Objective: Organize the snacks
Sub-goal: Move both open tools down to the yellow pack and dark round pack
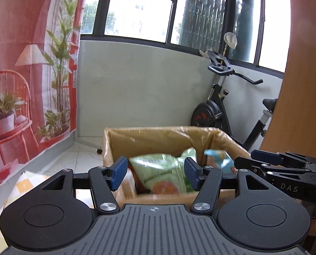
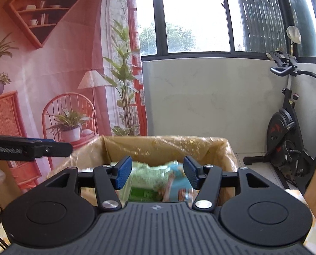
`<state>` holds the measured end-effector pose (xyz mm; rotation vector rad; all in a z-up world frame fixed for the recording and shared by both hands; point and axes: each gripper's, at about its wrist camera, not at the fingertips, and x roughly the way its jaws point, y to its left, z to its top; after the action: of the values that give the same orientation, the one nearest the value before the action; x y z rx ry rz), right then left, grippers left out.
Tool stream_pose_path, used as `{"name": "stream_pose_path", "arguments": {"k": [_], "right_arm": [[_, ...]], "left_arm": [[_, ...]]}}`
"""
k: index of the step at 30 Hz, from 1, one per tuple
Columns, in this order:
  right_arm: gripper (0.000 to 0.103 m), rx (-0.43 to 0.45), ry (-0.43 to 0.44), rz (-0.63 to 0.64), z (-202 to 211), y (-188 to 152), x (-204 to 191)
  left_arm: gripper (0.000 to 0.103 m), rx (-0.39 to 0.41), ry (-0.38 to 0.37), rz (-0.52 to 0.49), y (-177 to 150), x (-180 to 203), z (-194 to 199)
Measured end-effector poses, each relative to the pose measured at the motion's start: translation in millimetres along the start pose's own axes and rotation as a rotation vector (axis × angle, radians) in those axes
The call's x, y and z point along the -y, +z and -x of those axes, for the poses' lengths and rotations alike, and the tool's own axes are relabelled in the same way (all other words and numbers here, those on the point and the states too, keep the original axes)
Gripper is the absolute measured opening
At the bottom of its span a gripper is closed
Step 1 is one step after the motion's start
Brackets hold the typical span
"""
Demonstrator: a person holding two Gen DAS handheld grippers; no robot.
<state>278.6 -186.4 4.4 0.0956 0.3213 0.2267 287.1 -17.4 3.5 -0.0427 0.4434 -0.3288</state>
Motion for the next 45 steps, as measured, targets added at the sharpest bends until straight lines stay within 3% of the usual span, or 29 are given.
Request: {"name": "stream_pose_path", "arguments": {"k": [20, 28, 32, 38, 45], "right_arm": [[0.057, -0.114, -0.028, -0.054, 46, -88, 3], [0.057, -0.252, 0.007, -0.03, 30, -137, -6], [0.057, -0.326, 0.042, -0.015, 21, -160, -12], [0.058, -0.402, 0.107, -0.003, 6, -177, -24], [0.061, -0.463, 0.126, 0.035, -4, -197, -35]], "left_arm": [[0.062, -0.12, 0.07, 0.077, -97, -38, 14], [0.062, -0.123, 0.155, 0.072, -128, -46, 14], [0.062, -0.172, 0.136, 0.141, -146, -49, 11], [0.062, -0.233, 0.136, 0.148, -165, -44, 6], [0.062, -0.263, 0.111, 0.153, -177, -36, 8]]}}
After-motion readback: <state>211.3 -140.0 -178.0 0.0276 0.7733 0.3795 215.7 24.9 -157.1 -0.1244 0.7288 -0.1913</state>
